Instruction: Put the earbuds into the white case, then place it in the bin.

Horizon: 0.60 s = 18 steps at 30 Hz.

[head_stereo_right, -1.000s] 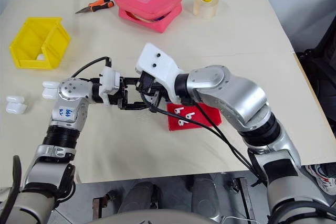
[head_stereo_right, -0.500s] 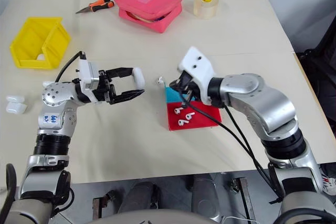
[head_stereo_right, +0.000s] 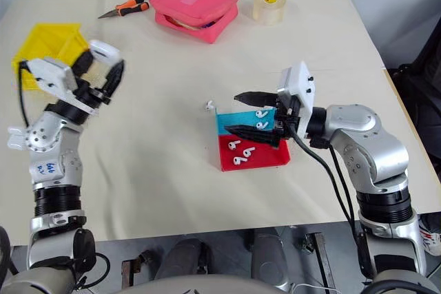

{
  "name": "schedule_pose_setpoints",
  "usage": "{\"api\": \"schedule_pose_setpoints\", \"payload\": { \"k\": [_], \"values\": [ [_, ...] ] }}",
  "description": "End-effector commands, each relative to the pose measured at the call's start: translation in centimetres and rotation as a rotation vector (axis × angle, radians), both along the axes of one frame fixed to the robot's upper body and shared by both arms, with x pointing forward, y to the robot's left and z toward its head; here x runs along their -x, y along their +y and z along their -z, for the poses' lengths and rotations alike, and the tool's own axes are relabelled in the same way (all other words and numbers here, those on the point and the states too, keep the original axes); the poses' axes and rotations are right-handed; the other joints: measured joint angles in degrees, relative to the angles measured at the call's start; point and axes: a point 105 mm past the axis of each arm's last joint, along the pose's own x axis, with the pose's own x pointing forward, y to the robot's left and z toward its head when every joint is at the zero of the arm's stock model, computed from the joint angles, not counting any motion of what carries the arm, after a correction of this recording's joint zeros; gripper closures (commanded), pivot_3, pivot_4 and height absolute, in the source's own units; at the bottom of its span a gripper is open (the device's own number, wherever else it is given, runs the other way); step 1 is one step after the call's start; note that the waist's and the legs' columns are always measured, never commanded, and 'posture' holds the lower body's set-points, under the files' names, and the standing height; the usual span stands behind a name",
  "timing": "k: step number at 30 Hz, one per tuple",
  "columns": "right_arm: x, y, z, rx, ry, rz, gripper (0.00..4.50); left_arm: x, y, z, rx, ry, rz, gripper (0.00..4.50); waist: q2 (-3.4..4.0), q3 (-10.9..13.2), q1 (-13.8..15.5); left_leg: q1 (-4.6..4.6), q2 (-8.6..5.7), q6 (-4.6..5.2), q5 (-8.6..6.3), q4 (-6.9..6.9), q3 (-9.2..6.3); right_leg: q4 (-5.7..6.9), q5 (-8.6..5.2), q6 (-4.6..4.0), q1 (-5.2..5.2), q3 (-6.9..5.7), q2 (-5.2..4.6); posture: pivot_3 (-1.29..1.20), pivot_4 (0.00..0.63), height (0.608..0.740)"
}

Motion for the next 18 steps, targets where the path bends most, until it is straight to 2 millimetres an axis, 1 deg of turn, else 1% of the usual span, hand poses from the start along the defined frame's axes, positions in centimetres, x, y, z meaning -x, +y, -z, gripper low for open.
{"api": "schedule_pose_setpoints", "payload": {
  "k": [1, 2, 3, 5, 9, 11, 14, 16, 18],
  "values": [
    [-0.3, -0.2, -0.6, -0.001, -0.044, -0.009, 0.01, -0.2, 5.2, -2.2, 0.057, -0.026, -0.27, 1.72, -0.01, 0.0, 0.3, -0.01, 0.0, 0.0, 0.0, 0.01, -0.01, 0.0, 0.0, 0.0, 0.0, -0.01, 0.0, 0.0, 0.15, 0.74],
    [-0.4, -0.1, -0.5, 0.001, -0.045, -0.008, 0.01, -0.3, 6.6, -2.3, 0.066, -0.015, -0.34, 1.72, 0.0, 0.0, 0.3, 0.0, -0.01, 0.0, 0.0, 0.01, 0.0, 0.01, 0.0, 0.0, 0.0, -0.01, 0.0, 0.0, 0.15, 0.74],
    [-0.5, -0.1, -0.5, 0.002, -0.046, -0.007, 0.01, -0.4, 7.5, -2.4, 0.072, -0.008, -0.384, 1.72, 0.0, 0.0, 0.3, 0.01, -0.01, 0.0, 0.0, 0.0, 0.0, 0.02, 0.0, 0.0, 0.0, -0.01, 0.0, 0.0, 0.15, 0.74],
    [-0.5, 0.0, -0.5, 0.004, -0.048, -0.008, 0.01, -0.5, 8.6, -2.5, 0.083, -0.004, -0.432, 1.72, 0.0, 0.0, 0.3, 0.03, -0.01, 0.0, 0.0, -0.02, 0.03, 0.02, 0.0, 0.0, 0.0, -0.01, 0.01, 0.0, 0.15, 0.74],
    [-1.0, 0.1, -0.4, 0.018, -0.053, -0.001, 0.01, -1.2, 12.6, -3.0, 0.067, 0.041, -0.591, 1.72, -0.06, 0.0, 0.4, 0.01, -0.04, 0.0, 0.0, -0.01, 0.06, 0.01, 0.0, 0.0, -0.01, -0.11, 0.01, 0.0, 0.15, 0.74],
    [-1.1, 0.1, -0.4, 0.021, -0.056, 0.0, 0.01, -1.4, 13.9, -2.9, 0.074, 0.071, -0.645, 1.72, -0.06, 0.0, 0.4, 0.03, -0.04, -0.01, 0.01, -0.04, 0.07, 0.01, 0.0, 0.0, -0.01, -0.11, 0.02, 0.0, 0.15, 0.74],
    [-1.1, 0.1, -0.4, 0.025, -0.056, 0.002, 0.01, -1.8, 14.9, -2.9, 0.087, 0.099, -0.673, 1.72, -0.09, 0.0, 0.4, 0.03, -0.05, -0.01, 0.01, -0.05, 0.11, 0.0, 0.0, 0.0, -0.01, -0.15, 0.02, 0.0, 0.15, 0.74],
    [-1.2, 0.1, -0.4, 0.03, -0.055, 0.004, 0.01, -2.4, 14.8, -2.7, 0.081, 0.132, -0.665, 1.72, -0.09, 0.0, 0.3, 0.04, -0.06, 0.0, 0.01, -0.06, 0.15, 0.0, 0.0, 0.0, -0.01, -0.18, 0.01, 0.0, 0.15, 0.74],
    [-1.3, 0.1, -0.4, 0.033, -0.055, 0.007, 0.01, -3.0, 14.1, -2.6, 0.06, 0.158, -0.626, 1.72, -0.1, 0.0, 0.3, 0.04, -0.07, 0.01, 0.01, -0.06, 0.16, 0.01, 0.0, 0.0, -0.01, -0.19, 0.01, 0.0, 0.15, 0.74]
  ]
}}
